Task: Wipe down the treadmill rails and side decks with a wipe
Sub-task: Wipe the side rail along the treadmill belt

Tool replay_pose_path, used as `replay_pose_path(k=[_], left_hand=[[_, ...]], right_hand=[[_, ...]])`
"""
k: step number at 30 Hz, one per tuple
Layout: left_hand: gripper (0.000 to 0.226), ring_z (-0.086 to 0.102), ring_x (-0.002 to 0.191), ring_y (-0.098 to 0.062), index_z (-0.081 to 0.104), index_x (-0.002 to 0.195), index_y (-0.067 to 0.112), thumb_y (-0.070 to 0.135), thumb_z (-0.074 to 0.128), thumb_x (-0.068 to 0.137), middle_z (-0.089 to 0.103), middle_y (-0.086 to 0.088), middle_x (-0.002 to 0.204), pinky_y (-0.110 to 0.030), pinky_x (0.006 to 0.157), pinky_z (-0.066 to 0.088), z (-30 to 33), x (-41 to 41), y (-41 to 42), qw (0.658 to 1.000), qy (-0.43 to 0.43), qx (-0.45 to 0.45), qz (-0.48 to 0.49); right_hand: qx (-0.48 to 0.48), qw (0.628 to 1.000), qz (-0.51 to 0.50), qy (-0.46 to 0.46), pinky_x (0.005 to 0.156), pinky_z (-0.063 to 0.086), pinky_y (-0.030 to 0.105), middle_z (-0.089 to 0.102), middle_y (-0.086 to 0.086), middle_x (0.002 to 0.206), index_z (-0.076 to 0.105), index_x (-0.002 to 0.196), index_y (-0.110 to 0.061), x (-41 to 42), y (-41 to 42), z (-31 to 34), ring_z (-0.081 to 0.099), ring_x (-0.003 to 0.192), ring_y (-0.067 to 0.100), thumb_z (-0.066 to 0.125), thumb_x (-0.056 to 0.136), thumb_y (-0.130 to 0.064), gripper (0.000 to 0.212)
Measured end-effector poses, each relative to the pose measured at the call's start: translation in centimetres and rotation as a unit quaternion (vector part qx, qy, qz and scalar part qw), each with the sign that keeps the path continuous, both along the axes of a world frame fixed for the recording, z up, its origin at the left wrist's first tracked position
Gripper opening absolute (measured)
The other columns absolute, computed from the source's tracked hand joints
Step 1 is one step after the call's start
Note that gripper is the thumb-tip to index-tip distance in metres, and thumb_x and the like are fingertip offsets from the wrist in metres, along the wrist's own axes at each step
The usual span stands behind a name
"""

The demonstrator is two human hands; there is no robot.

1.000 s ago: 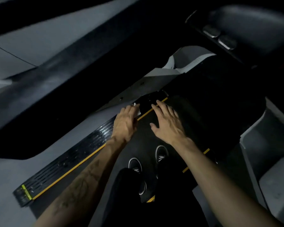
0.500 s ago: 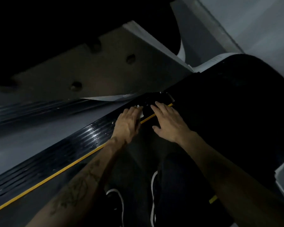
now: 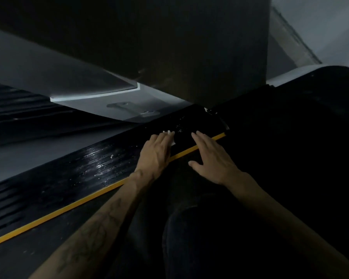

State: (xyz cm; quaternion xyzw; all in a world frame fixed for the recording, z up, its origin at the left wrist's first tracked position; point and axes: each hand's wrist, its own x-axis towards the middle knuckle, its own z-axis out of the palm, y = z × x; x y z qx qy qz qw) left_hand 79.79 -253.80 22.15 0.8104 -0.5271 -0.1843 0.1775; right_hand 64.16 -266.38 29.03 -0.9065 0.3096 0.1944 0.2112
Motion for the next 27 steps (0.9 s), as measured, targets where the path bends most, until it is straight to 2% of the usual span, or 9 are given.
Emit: replay_pose_path(k=[5,8,11,14,17,20,22,27], left_hand=[[0.066,0.042,0.132,-0.026,0.021,0.163,0.024,0.032,0.050,0.105,0.027,-0.005,0.167,-0.038,0.101,0.041,-3.6,-1.1,-0.9,0.999,-0.027,0.009,-0.016],[0.062,0.037,0.139,-0.028,0.024,0.162,0.033,0.046,0.042,0.104,0.018,-0.007,0.171,-0.040,0.103,0.037,-4.7,-1.5,-0.3,0.998,-0.050,0.003,-0.034],[0.059,0.037,0.142,-0.031,0.038,0.157,0.034,0.053,0.034,0.101,0.021,-0.010,0.170,-0.043,0.105,0.038,-5.1,-1.5,0.9,0.999,-0.034,-0.033,-0.021],[0.058,0.033,0.147,-0.030,0.038,0.157,0.031,0.050,0.035,0.102,0.019,-0.008,0.170,-0.043,0.112,0.033,-4.8,-1.0,2.2,0.997,-0.010,-0.076,0.005],[0.057,0.033,0.148,-0.026,0.037,0.158,0.026,0.043,0.039,0.104,0.024,-0.005,0.168,-0.042,0.116,0.031,-4.7,-0.2,3.6,0.994,0.010,-0.098,0.042],[0.053,0.041,0.143,-0.024,0.046,0.152,0.017,0.037,0.042,0.103,0.038,-0.006,0.161,-0.047,0.114,0.040,-5.1,0.3,4.6,0.993,0.003,-0.094,0.076],[0.052,0.044,0.140,-0.026,0.050,0.148,0.013,0.036,0.042,0.102,0.042,-0.009,0.157,-0.049,0.111,0.042,-5.3,0.5,5.3,0.992,0.002,-0.083,0.093],[0.052,0.043,0.143,-0.031,0.051,0.146,0.009,0.035,0.042,0.102,0.043,-0.014,0.157,-0.051,0.114,0.041,-6.0,0.8,5.9,0.994,-0.028,-0.059,0.086]], right_hand=[[-0.039,0.998,-0.001,-0.039,0.126,0.013,0.037,0.001,0.003,0.173,0.003,0.165,-0.020,-0.7,1.1,-4.0,0.005,0.159,0.021,0.063,0.098,-0.046,0.093],[-0.046,0.998,-0.004,-0.042,0.128,0.011,0.039,-0.003,0.004,0.173,0.003,0.165,-0.019,-1.0,1.6,-5.4,0.001,0.159,0.021,0.061,0.099,-0.046,0.092],[-0.062,0.997,-0.003,-0.054,0.127,0.006,0.037,-0.006,0.004,0.173,0.004,0.165,-0.018,-0.8,2.3,-6.3,-0.002,0.159,0.021,0.060,0.100,-0.042,0.089],[-0.071,0.993,0.003,-0.095,0.125,0.005,0.033,0.000,0.006,0.173,0.014,0.164,-0.016,-0.2,3.4,-6.8,0.002,0.159,0.021,0.062,0.099,-0.034,0.083],[-0.081,0.987,0.027,-0.135,0.126,0.015,0.037,0.012,0.009,0.171,0.024,0.162,-0.011,0.9,4.7,-6.8,0.011,0.158,0.023,0.065,0.096,-0.026,0.078],[-0.090,0.981,0.059,-0.163,0.125,0.025,0.042,0.021,0.013,0.169,0.032,0.158,-0.006,2.0,5.5,-7.1,0.021,0.156,0.028,0.065,0.094,-0.022,0.073],[-0.073,0.980,0.088,-0.160,0.127,0.020,0.042,0.014,0.012,0.171,0.027,0.160,-0.007,2.8,5.9,-7.7,0.013,0.158,0.026,0.060,0.098,-0.025,0.073],[-0.048,0.986,0.122,-0.103,0.129,-0.004,0.035,-0.012,0.010,0.172,0.003,0.164,-0.009,3.7,5.6,-9.3,-0.012,0.158,0.021,0.046,0.107,-0.039,0.077]])
